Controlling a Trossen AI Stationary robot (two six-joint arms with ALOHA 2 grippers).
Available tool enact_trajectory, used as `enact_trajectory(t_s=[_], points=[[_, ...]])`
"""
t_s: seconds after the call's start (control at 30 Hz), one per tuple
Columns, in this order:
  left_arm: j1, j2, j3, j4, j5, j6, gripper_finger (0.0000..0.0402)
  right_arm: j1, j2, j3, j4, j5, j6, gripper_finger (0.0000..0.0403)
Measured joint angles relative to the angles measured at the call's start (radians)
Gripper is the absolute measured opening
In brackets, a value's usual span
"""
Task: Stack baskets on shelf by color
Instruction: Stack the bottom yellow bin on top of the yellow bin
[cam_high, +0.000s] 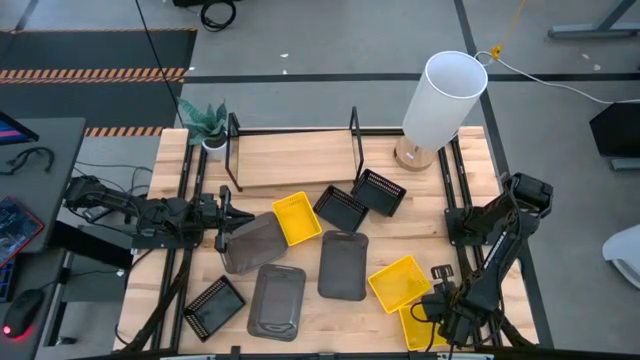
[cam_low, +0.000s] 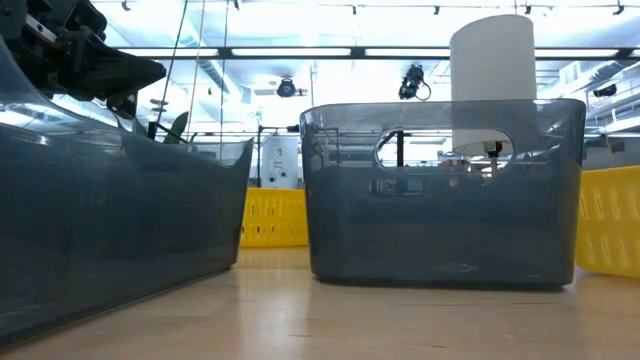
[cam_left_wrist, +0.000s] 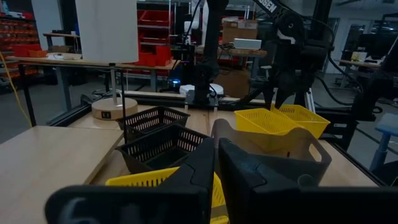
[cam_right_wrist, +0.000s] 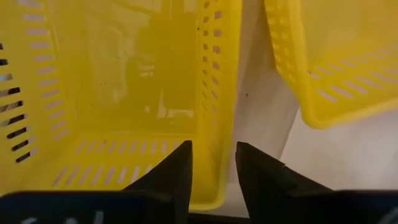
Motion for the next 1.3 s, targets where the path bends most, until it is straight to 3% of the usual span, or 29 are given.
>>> enact_trajectory(t_s=[0.47, 0.73, 1.3], points=[[0.0, 0.0, 0.0, 0.0, 0.0, 0.0, 0.0028, -0.011, 0.015, -0.002, 0.023, -0.025, -0.026, 0.0013], [0.0, 0.0, 0.0, 0.0, 0.0, 0.0, 0.0037, -0.017, 0.001, -0.002, 0.025, -0.078, -0.052, 0.002], [0.0, 0.0, 0.0, 0.0, 0.0, 0.0, 0.0034, -0.026, -0.185, 0.001, -0.005, -0.1, -0.073, 0.0011]])
